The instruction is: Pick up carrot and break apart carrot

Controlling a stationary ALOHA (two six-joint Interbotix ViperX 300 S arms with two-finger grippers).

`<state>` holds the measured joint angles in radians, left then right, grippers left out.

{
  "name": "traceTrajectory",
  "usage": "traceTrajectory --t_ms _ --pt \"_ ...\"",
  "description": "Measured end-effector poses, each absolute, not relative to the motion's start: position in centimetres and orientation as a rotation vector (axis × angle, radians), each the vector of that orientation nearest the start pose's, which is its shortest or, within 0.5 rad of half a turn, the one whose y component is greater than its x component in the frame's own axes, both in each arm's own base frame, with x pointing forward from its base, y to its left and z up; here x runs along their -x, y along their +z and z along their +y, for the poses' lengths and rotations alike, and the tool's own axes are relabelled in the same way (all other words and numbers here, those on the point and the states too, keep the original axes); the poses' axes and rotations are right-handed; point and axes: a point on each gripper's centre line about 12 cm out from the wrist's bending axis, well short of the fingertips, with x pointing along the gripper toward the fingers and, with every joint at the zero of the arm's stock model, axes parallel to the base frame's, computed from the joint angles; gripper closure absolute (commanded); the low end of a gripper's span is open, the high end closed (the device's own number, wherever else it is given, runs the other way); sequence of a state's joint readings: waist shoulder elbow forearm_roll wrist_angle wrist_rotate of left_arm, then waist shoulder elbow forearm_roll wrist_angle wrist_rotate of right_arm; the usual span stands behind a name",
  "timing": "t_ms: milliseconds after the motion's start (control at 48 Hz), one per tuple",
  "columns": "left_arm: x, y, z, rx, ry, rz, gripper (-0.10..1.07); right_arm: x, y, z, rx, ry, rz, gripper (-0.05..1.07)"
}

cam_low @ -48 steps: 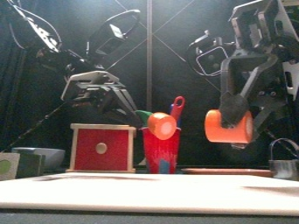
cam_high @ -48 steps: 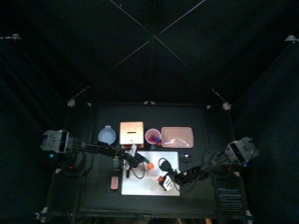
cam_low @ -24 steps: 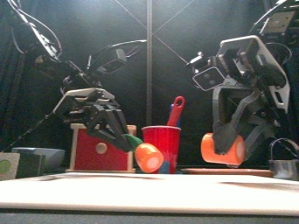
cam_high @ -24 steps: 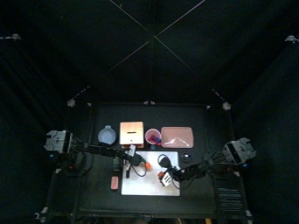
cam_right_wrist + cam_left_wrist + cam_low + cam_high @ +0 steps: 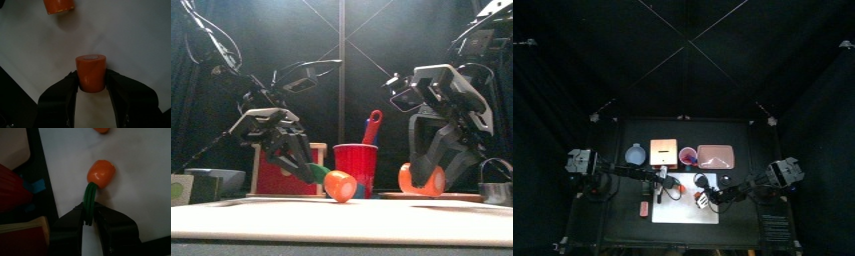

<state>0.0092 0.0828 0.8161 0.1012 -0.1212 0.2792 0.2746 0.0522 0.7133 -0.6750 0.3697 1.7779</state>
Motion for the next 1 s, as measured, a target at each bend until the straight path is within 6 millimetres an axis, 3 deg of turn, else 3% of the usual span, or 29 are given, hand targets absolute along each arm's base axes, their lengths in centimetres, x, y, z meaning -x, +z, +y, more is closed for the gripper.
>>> traceTrajectory --t_ms 188,479,750,1000 --pt "-35.5 10.3 0.2 -0.335 -0.142 0.774 0.07 -34.2 11.5 6.7 -0.771 -0.534 0.909 0.51" --pt "-35.5 11.4 0.2 -0.337 -0.136 0.742 0.05 -34.0 11.4 6.1 -0.757 -0.576 0.915 0.47" --pt "-35.6 15.6 -0.1 -0.342 -0.115 0.570 0.05 -33.9 11.4 5.9 -0.744 -0.593 0.918 0.29" --pt "-34.1 16.7 -0.1 -0.307 -0.084 0.444 0.05 -33.7 11.3 5.6 -0.727 -0.616 0.924 0.16"
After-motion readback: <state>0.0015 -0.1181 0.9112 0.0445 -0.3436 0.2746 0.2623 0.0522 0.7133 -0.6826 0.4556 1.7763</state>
